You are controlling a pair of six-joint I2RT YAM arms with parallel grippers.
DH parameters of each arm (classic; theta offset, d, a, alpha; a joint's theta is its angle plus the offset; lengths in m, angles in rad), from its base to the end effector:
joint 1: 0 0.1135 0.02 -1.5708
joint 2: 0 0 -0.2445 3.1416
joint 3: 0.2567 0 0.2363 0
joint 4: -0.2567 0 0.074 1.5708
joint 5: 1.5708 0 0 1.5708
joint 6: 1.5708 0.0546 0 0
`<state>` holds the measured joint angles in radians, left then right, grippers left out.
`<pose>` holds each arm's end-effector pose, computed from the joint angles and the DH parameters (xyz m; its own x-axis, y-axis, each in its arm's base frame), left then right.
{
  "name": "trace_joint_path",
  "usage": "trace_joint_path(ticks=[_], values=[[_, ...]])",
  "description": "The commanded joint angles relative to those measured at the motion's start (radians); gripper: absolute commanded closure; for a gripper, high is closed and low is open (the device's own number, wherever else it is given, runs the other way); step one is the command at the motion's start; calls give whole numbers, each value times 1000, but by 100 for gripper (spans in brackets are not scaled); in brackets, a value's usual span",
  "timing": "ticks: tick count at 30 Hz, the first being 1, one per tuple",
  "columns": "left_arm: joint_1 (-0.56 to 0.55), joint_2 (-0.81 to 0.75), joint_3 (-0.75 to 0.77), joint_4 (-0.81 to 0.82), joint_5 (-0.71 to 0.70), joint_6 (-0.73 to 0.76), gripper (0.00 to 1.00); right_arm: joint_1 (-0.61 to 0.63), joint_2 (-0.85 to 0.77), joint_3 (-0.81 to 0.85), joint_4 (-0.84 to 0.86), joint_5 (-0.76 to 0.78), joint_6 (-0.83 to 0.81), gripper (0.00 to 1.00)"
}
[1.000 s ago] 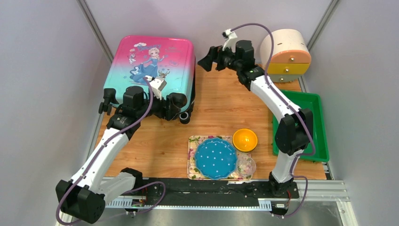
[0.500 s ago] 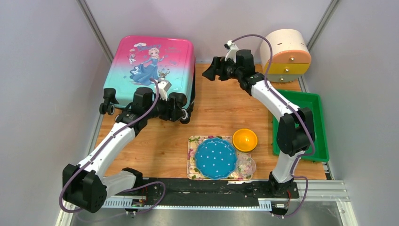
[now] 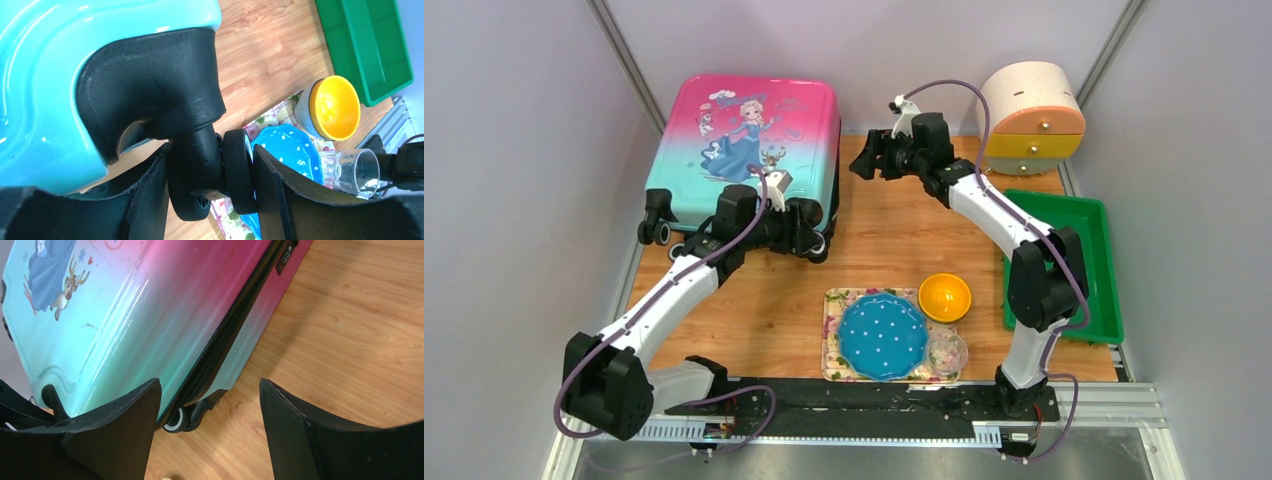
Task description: Open, take out, and arrange the luggage
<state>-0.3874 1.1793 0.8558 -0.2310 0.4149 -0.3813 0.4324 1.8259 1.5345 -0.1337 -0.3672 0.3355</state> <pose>0.2397 -0.1216 0.2585 -0.6992 -0.0825 -0.7101 0.4340 0.7403 -0.5134 0.3837 0.1987 0.2904 -0.5801 0.0707 -0.8115 -0.5264 0.7277 0.4397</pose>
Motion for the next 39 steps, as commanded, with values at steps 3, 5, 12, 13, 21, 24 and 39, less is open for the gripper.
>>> trace_joint_path(ticks=[3,5,12,13,21,24,39], values=[[-11,-124,6,226,153,-7,100,5,-1,-10,0,16,-29,28],[-7,-171,31,260,150,1,100,6,10,-5,2,8,-32,32],[28,-239,68,246,113,39,100,38,87,70,-21,10,-10,65],[38,-237,74,248,108,41,100,43,96,76,-20,10,-3,67],[133,-236,138,279,84,64,100,84,185,87,272,-177,201,80],[153,-245,152,283,84,76,100,100,268,168,400,-202,370,79],[154,-302,169,71,-557,439,19,201,434,420,586,-216,657,77]])
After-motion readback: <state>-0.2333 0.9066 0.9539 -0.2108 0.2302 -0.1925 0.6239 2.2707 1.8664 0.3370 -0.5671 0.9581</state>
